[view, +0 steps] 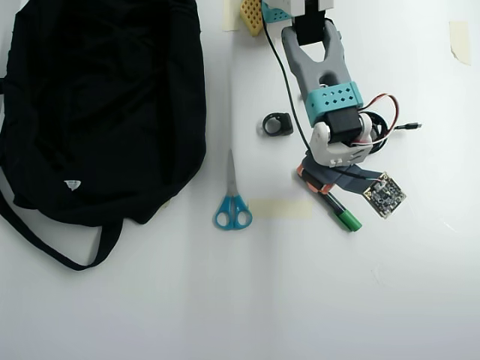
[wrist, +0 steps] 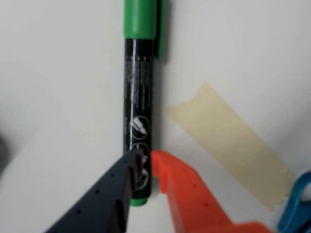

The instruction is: Put the green marker into the black bag

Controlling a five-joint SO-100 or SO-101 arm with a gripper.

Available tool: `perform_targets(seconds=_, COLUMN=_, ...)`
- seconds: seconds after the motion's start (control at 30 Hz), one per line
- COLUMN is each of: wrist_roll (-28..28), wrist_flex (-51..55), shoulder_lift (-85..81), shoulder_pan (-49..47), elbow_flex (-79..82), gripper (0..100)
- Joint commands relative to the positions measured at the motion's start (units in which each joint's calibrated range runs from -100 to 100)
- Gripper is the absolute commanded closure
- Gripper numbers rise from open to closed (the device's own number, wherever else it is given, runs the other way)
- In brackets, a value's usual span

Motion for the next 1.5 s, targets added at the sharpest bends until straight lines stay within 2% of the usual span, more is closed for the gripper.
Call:
perform_targets(seconds=0.0, wrist_roll=0.4, wrist_flex=-0.9, shoulder_lift=-0.7, shoulder_pan=1.0, elbow_flex=-2.9, gripper=95)
perform_targets(seconds=0.2, wrist_roll=0.4, wrist_flex=-0.2, shoulder_lift=-0.7, shoulder_pan=0.9, elbow_flex=-3.0, gripper=77)
perform_targets(seconds=0.27, wrist_roll=0.3, wrist_flex=-0.2, shoulder_lift=-0.7, shoulder_pan=0.8, elbow_flex=-2.9, gripper=74)
perform_targets(seconds=0.47, wrist_roll=-0.6, wrist_flex=0.2, shoulder_lift=-0.9, shoulder_pan=0.0, elbow_flex=-3.1, gripper=73)
perform_targets(seconds=1.0, wrist_roll=-8.0, wrist_flex=2.7, shoulder_lift=-1.9, shoulder_pan=-3.4, elbow_flex=-4.8, gripper=73)
perform_targets(seconds=1.27, wrist_roll=-8.5, wrist_flex=7.4, shoulder_lift=-1.9, shoulder_pan=-3.7, elbow_flex=-6.1, gripper=60)
perform_targets(seconds=1.47, wrist_roll=-8.5, wrist_flex=7.7, shoulder_lift=-1.0, shoulder_pan=-4.4, elbow_flex=-6.3, gripper=58)
